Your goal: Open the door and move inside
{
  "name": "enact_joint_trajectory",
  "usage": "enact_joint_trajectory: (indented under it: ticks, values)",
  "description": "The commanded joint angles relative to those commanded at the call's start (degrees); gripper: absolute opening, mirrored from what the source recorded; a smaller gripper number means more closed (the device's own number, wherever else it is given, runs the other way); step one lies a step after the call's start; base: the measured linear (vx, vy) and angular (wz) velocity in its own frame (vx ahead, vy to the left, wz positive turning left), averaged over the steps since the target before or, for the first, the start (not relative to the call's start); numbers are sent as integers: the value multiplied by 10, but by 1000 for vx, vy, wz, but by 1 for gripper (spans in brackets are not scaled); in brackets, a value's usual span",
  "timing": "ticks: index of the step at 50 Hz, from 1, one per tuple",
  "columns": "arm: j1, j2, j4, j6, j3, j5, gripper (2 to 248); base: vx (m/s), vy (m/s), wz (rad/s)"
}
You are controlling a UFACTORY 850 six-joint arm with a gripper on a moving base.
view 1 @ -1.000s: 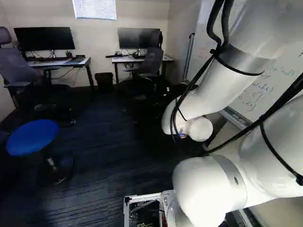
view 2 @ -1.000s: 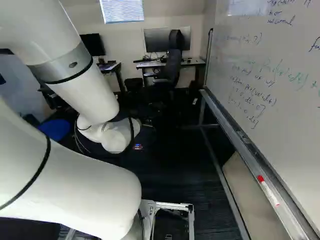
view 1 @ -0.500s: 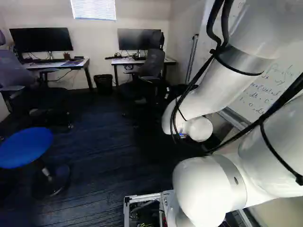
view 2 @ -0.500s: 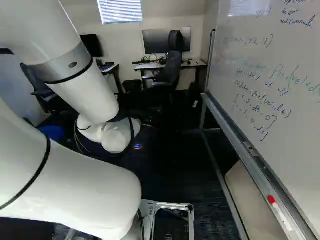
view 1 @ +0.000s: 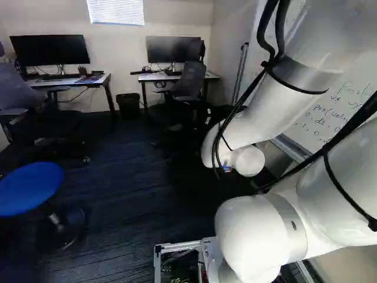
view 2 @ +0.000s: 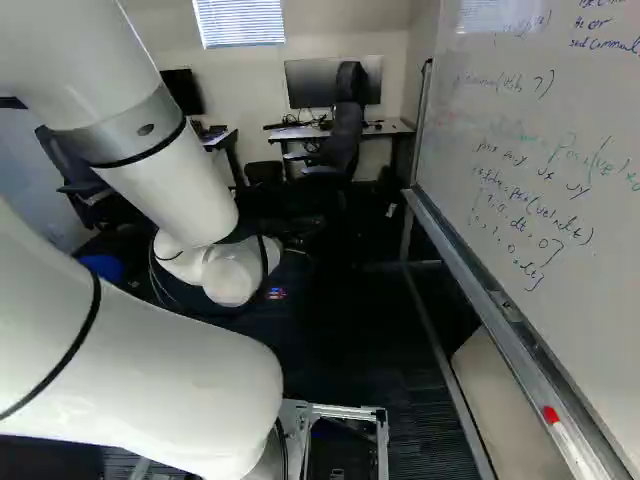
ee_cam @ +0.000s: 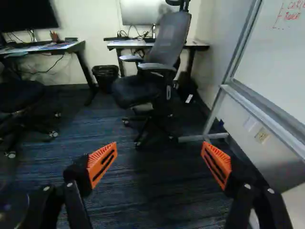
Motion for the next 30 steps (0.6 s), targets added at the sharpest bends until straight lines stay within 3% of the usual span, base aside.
enact_joint_trajectory:
  ticks: [30]
  values:
    - [0, 0, 0, 0, 0, 0, 247, 0, 0, 0]
